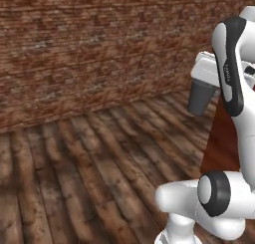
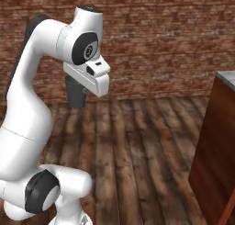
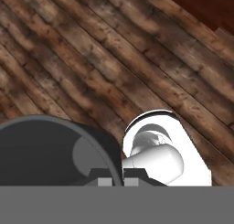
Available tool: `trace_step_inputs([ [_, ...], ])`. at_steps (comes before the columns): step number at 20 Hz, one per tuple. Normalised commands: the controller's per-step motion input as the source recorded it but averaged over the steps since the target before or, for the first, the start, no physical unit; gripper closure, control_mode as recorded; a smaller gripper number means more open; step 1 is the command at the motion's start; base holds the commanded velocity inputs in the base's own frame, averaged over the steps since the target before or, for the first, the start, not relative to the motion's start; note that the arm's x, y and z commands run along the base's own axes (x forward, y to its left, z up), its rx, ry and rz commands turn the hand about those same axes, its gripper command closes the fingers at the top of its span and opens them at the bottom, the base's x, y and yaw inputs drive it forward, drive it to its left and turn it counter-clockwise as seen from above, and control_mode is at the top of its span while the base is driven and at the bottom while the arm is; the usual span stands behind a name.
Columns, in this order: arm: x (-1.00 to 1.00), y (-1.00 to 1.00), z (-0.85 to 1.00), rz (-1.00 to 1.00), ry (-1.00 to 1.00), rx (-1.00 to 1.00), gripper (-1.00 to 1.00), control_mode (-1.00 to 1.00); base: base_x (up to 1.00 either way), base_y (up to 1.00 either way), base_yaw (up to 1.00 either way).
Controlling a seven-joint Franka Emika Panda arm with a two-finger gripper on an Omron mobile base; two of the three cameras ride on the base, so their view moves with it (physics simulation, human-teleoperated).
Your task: There is a bowl on the dining counter. Grab a lemon wedge from the fridge and place it in the bowl. Then get the liquor bottle and glass cup from the cabinet and place them next to the bowl.
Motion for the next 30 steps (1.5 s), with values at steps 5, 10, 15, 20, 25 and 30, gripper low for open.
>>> trace_step_inputs([
  [5,0.0,0.0,0.0,0.0,0.0,0.0,1.0,1.0,1.0,0.28,-0.29],
  [10,0.0,0.0,0.0,0.0,0.0,0.0,1.0,1.0,1.0,0.26,-0.32],
  [15,0.0,0.0,0.0,0.0,0.0,0.0,1.0,1.0,1.0,0.27,-0.34],
  [20,0.0,0.0,0.0,0.0,0.0,0.0,1.0,1.0,1.0,0.27,-0.38],
  [25,0.0,0.0,0.0,0.0,0.0,0.0,1.0,1.0,1.0,0.27,-0.39],
  [30,0.0,0.0,0.0,0.0,0.0,0.0,1.0,1.0,1.0,0.28,-0.41],
])
